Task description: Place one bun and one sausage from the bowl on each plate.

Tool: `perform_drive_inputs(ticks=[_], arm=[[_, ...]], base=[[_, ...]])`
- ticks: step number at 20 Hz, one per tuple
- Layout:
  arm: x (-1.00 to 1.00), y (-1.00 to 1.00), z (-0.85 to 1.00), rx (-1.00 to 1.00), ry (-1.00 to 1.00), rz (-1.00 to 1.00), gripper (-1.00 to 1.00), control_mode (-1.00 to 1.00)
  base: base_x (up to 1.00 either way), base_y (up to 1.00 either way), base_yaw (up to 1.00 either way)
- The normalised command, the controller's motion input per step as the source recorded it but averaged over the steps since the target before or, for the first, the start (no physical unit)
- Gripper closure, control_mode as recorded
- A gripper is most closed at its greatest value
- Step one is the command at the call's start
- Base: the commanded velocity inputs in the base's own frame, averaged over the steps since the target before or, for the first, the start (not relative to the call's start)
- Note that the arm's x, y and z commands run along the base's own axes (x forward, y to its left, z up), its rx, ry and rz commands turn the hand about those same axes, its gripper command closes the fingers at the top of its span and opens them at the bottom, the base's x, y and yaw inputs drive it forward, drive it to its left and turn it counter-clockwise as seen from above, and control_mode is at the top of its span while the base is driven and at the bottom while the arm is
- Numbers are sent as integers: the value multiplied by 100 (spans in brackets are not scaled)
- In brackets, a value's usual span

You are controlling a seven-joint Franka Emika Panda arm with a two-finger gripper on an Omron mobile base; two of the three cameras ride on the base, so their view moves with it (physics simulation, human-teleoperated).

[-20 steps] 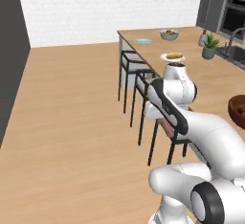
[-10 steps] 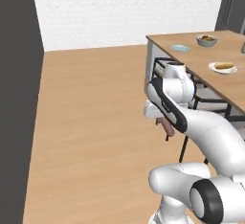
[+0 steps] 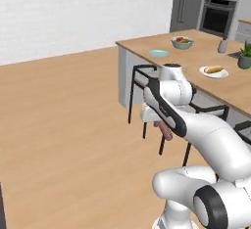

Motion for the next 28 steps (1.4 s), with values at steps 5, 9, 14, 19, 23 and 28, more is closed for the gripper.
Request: perform_drive_inputs(ticks=[5,9,14,19,23,28], arm=[[0,0,0,0,0,0,100,100],[0,0,0,0,0,0,100,100],[0,0,0,0,0,0,100,100],[0,0,0,0,0,0,100,100],[0,0,0,0,0,0,100,100],[0,0,0,0,0,0,100,100]], base=[[70,54,-70],[69,54,-70],[51,74,-67],[36,85,-62],[53,83,-62],[72,56,-56]])
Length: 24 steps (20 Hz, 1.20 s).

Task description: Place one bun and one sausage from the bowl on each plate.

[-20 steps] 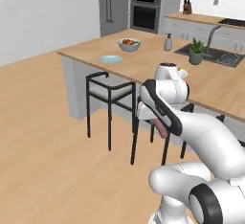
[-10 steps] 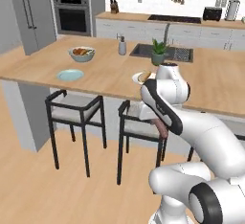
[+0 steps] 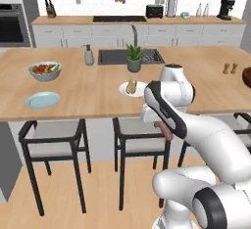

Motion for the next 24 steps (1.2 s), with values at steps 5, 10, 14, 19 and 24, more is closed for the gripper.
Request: perform_drive_inputs(ticks=[5,10,14,19,24], arm=[[0,0,0,0,0,0,100,100],[0,0,0,0,0,0,100,100],[0,0,0,0,0,0,100,100],[0,0,0,0,0,0,100,100],[37,0,-2,0,0,0,100,-100]], base=[[61,47,-44],[56,14,-25],[56,36,-6],[61,29,0],[36,8,0]])
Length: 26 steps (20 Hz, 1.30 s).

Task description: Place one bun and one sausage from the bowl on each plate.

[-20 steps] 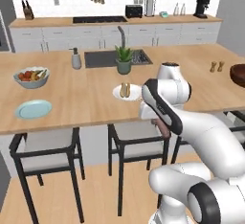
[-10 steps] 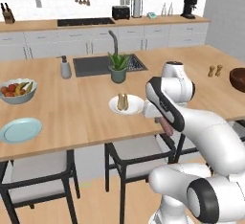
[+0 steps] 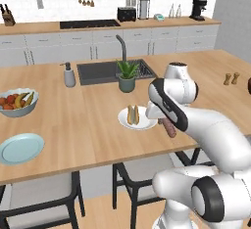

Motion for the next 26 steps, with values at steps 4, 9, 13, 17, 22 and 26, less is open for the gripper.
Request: perform_drive_inputs(ticks=[4,9,13,17,22,26], arm=[[100,-5,-5,0,2,0,100,-100],[100,-3,-35,0,3,-1,100,-100],[100,0,-48,0,0,0,100,-100],[96,0,-42,0,0,0,100,-100],[72,-1,-52,0,0,0,100,-100],[39,0,-58,0,0,0,100,-100]], base=[[0,0,0],[0,0,0],[0,0,0],[0,0,0],[0,0,0],[0,0,0]])
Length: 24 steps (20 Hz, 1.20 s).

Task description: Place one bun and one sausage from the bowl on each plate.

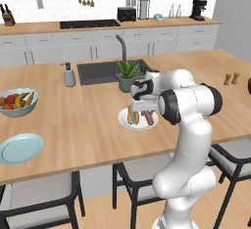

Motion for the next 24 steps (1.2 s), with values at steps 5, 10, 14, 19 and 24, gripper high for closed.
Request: perform_drive_inputs(ticks=[5,10,14,19,24], arm=[[18,0,-18,0,0,0,-100,-100],[0,0,0,0,0,0,-100,-100],[-4,0,6,0,-6,0,-100,-100],[-76,3,45,0,-3,0,-100,-100],[-97,16,47,0,-1,-1,-100,-100]], base=[[0,0,0],[0,0,0],[0,0,0],[0,0,0],[0,0,0]])
